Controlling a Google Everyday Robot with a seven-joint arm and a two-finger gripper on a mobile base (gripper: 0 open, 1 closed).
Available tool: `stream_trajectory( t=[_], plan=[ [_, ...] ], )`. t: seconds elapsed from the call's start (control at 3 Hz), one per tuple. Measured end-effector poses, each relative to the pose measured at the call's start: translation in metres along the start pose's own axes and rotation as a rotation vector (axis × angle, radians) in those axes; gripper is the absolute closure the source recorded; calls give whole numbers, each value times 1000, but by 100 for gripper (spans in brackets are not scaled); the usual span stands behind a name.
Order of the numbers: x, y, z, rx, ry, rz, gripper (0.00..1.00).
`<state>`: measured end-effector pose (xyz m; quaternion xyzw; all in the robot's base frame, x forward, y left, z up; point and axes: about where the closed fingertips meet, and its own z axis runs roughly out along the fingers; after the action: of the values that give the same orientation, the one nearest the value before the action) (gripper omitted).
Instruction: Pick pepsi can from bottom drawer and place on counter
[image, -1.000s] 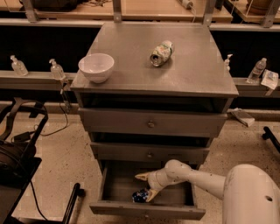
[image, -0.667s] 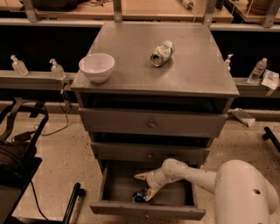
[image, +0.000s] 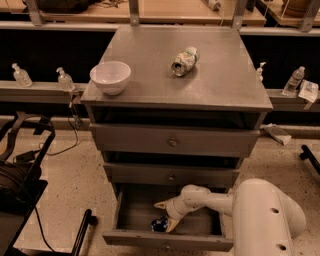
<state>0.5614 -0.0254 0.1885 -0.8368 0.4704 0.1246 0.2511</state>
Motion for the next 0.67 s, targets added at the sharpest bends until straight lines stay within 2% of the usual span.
stream_trajectory(
  t=[0.67],
  plan=[
    [-2, 2, 0, -8, 5, 4, 28]
  ],
)
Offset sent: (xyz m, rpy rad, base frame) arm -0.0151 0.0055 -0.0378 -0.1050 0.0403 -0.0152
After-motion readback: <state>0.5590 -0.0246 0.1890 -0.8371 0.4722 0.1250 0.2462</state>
